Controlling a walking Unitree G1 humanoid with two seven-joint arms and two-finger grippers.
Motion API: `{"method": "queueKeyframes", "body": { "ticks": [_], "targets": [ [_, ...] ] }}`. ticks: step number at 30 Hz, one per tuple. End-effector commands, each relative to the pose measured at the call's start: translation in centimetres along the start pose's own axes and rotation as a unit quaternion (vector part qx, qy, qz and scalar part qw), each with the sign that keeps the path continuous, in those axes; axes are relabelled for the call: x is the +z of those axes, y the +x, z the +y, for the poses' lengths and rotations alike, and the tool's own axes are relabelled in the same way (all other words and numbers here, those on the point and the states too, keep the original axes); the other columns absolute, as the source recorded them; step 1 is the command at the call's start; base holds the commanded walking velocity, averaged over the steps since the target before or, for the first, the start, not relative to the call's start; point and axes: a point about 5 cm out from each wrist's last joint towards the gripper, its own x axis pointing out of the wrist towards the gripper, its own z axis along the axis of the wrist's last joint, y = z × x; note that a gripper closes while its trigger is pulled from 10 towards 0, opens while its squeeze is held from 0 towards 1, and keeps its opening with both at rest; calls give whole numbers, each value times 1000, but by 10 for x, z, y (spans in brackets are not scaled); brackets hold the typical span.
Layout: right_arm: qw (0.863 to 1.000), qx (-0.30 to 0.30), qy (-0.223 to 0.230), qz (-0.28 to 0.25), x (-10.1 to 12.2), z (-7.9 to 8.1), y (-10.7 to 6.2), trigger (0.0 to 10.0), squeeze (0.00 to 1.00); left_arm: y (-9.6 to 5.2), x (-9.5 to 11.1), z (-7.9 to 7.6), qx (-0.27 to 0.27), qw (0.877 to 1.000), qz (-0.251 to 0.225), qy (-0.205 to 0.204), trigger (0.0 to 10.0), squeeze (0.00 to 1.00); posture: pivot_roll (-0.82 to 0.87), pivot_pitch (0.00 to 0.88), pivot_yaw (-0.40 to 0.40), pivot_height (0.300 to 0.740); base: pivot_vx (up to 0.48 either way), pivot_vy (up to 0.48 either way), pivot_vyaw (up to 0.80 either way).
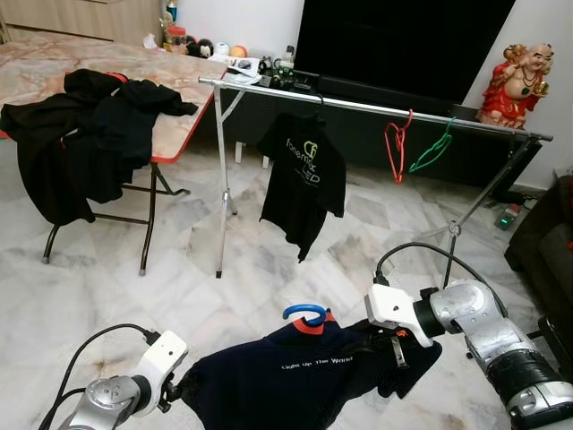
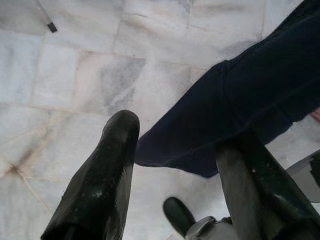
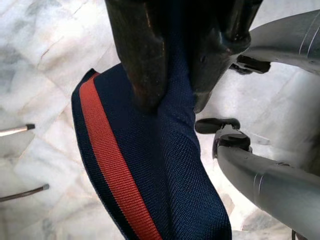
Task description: Hang hanger
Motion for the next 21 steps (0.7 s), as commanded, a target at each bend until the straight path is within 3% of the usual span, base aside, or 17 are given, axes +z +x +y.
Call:
{"method": "queueKeyframes", "body": {
  "ticks": [1,5,6,7,8,21],
  "targets": [
    [999,-27,-18,-14,11,-9,-18,10000,0,3,2,-2,1,1000,-7,-19,10000,0,176,0,-184,740,0,0,0],
    [999,-28,-19,-12,12,-10,-19,10000,0,5,3,-6,3,999,-22,-48,10000,0,174,0,-189,740,0,0,0],
    [999,-28,-19,-12,12,-10,-19,10000,0,6,3,-7,2,998,-22,-52,4431,0,175,0,-191,740,0,0,0],
    [999,-28,-19,-12,13,-10,-19,10000,0,6,3,-7,3,998,-22,-51,902,0,175,0,-191,740,0,0,0],
    [999,-29,-18,-13,13,-11,-19,10000,0,7,3,-8,2,999,-23,-49,0,0,175,0,-192,740,0,0,0],
    [999,-35,-12,-13,12,-10,-12,10000,0,8,5,-8,13,998,-29,-56,0,0,181,0,-194,740,0,0,0]
  ]
}}
